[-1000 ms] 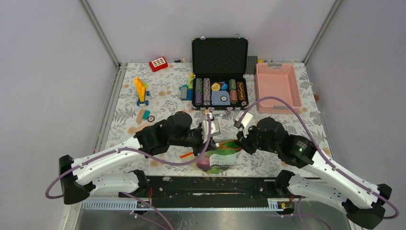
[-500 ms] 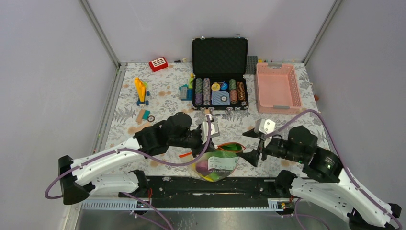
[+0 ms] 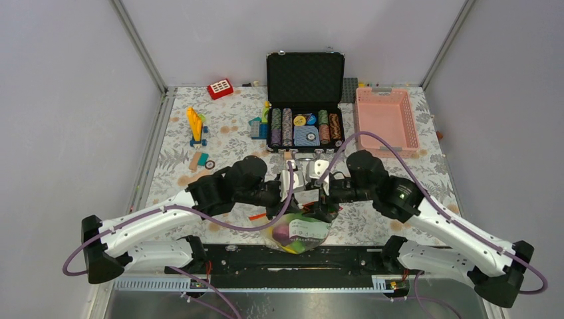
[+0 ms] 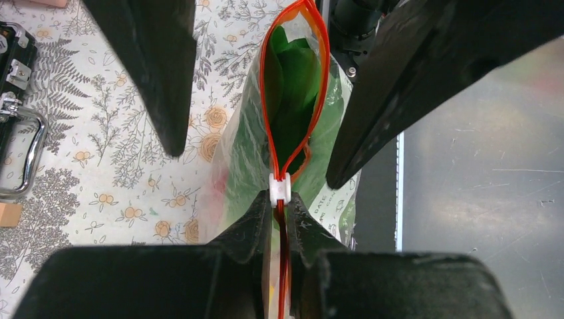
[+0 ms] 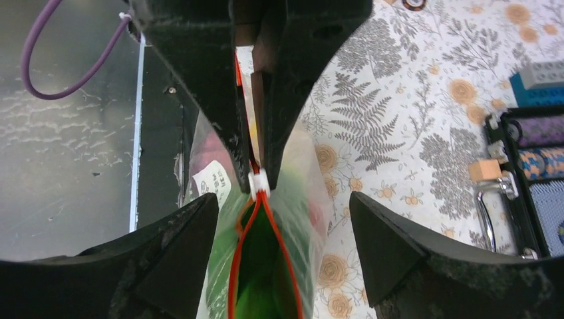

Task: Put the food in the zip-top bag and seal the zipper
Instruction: Zip the zipper food storage bag at the center of the board.

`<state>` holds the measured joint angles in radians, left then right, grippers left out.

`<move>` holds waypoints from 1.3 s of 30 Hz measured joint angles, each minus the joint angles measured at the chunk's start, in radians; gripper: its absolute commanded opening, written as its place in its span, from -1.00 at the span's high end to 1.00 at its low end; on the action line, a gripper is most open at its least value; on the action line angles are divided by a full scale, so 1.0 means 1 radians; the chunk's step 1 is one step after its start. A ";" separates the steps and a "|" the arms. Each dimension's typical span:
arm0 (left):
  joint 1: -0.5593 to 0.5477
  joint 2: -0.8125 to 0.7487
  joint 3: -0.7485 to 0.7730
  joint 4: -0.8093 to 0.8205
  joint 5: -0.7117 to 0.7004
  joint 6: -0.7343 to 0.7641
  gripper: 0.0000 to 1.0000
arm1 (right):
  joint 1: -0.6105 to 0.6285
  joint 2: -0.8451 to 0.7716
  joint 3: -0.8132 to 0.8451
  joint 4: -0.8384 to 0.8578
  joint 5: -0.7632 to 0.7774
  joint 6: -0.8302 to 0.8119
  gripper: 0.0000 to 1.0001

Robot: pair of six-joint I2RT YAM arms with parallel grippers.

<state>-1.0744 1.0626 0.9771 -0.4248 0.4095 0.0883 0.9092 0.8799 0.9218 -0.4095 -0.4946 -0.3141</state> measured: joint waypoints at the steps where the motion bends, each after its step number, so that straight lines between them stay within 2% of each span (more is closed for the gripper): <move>1: 0.000 0.000 0.000 0.000 0.004 0.001 1.00 | 0.000 0.026 0.008 0.001 -0.015 -0.014 -0.55; 3: 0.000 0.000 0.000 -0.002 0.010 0.002 1.00 | 0.000 0.057 0.020 0.004 -0.039 -0.036 -0.43; 7: 0.000 -0.005 0.000 -0.008 0.020 0.010 1.00 | -0.002 0.077 0.039 0.003 -0.070 -0.066 -0.06; 12: 0.000 -0.007 0.000 -0.021 0.023 0.016 1.00 | -0.003 0.089 0.045 0.004 -0.107 -0.086 0.21; 19: 0.000 -0.002 0.000 -0.038 0.016 0.016 1.00 | -0.003 0.109 0.045 0.003 -0.136 -0.085 0.21; 30: 0.000 0.021 0.000 -0.037 -0.005 0.005 1.00 | -0.003 0.125 0.045 -0.007 -0.135 -0.085 0.11; 39: -0.005 0.021 0.000 -0.036 -0.028 -0.012 1.00 | -0.003 0.066 0.009 -0.023 -0.116 -0.086 0.08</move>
<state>-1.0794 1.0836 0.9771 -0.4606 0.3813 0.0761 0.9058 0.9459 0.9306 -0.4320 -0.6109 -0.4004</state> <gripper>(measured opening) 0.070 0.454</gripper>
